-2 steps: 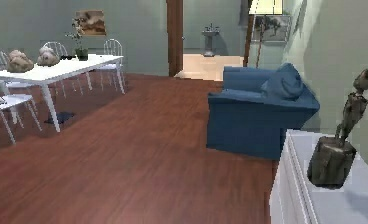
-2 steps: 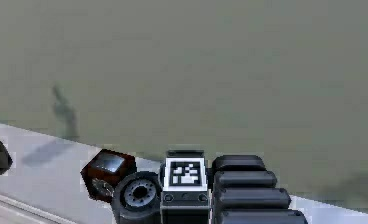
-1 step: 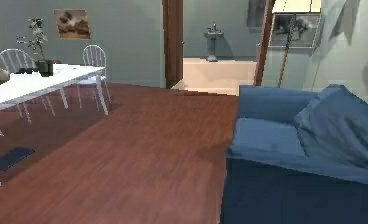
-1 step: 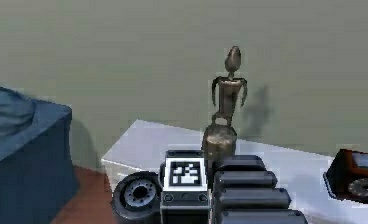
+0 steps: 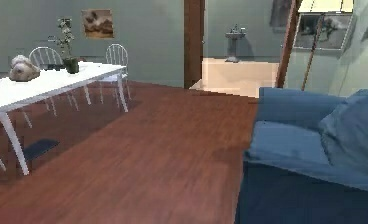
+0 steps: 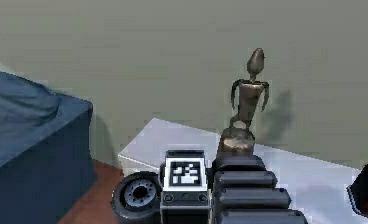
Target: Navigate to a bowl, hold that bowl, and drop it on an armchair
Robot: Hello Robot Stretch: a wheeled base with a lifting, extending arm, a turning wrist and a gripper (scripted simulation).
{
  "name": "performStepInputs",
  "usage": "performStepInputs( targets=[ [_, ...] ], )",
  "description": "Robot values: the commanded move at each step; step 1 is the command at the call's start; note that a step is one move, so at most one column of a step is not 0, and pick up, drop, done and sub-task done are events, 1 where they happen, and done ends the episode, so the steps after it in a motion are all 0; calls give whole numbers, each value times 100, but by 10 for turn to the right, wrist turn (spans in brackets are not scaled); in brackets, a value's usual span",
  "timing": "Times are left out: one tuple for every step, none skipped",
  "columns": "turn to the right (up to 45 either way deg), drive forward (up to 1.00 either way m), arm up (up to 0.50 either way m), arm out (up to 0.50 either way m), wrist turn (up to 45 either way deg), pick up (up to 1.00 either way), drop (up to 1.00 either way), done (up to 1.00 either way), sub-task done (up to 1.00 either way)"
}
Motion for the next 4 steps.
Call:
performStepInputs(
  targets=[
    [0, 95, 0, 0, 0, 0, 0, 0, 0],
    [210, 0, 0, 0, 0, 0, 0, 0, 0],
    [0, 90, 0, 0, 0, 0, 0, 0, 0],
    [-450, 0, 0, 0, 0, 0, 0, 0, 0]
  ],
)
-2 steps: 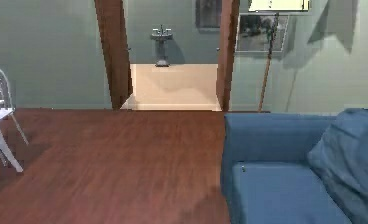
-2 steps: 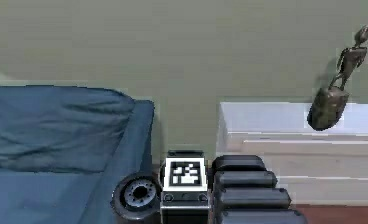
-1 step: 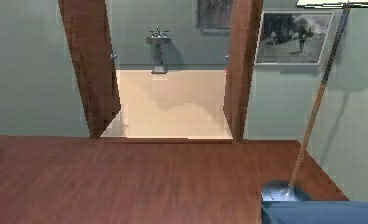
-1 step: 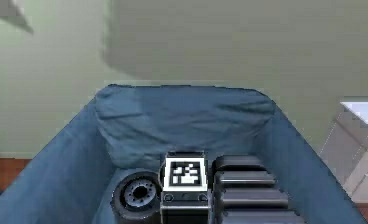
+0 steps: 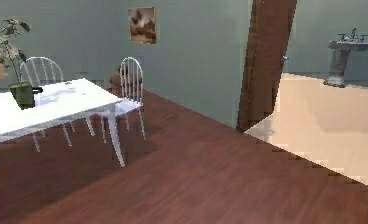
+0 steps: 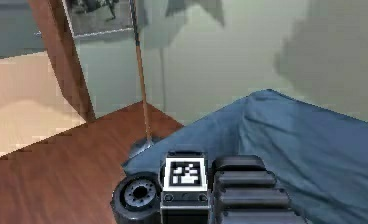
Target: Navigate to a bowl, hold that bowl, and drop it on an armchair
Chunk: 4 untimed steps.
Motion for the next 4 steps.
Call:
performStepInputs(
  targets=[
    [-390, 0, 0, 0, 0, 0, 0, 0, 0],
    [450, 0, 0, 0, 0, 0, 0, 0, 0],
    [210, 0, 0, 0, 0, 0, 0, 0, 0],
    [0, 0, 0, 40, 0, 0, 0, 0, 0]
  ],
)
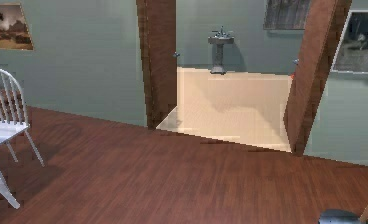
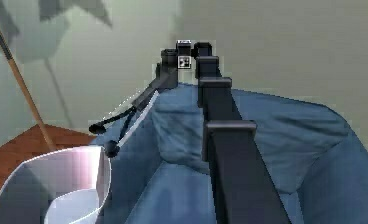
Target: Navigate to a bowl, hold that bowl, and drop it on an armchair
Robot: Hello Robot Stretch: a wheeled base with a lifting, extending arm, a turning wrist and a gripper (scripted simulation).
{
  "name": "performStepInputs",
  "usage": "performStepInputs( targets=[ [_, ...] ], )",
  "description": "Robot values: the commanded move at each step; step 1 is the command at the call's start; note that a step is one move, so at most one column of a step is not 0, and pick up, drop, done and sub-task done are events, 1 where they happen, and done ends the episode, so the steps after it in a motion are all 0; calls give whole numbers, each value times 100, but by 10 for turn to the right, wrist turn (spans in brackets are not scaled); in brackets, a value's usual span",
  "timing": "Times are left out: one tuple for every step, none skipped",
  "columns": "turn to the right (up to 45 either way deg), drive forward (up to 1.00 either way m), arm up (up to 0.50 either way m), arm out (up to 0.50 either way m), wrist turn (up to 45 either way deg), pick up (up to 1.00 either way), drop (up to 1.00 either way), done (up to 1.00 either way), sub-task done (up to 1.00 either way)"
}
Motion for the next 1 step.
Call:
performStepInputs(
  targets=[
    [0, 0, 0, 0, 450, 0, 0, 0, 0]
  ],
)
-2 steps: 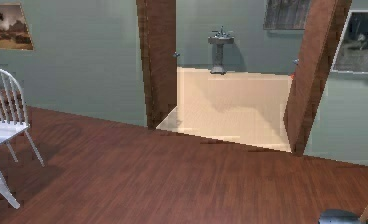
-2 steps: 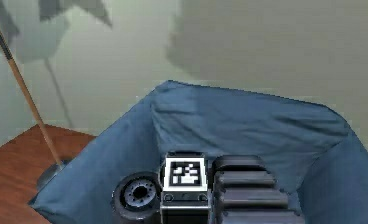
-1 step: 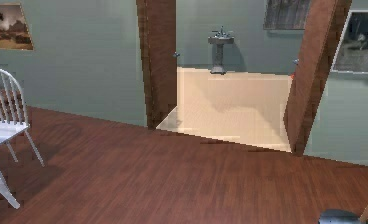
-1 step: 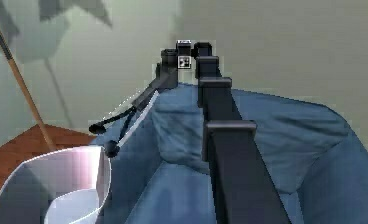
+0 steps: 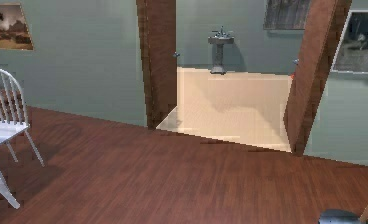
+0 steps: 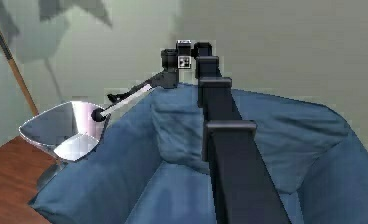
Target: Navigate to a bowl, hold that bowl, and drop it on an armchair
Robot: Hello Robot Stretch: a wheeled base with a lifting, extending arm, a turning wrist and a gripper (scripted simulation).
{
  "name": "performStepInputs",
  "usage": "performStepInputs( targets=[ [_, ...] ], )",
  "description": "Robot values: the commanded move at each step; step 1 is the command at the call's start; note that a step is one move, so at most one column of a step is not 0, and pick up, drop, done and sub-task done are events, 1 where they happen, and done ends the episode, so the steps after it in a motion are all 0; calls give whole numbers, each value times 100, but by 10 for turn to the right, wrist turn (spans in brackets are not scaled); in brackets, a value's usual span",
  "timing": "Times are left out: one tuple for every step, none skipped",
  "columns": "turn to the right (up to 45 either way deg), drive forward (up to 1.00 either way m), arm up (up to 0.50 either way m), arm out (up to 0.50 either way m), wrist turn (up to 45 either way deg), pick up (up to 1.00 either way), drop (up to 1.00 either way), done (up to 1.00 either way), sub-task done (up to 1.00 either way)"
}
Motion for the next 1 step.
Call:
performStepInputs(
  targets=[
    [0, 0, 0, 0, 450, 0, 0, 0, 0]
  ],
)
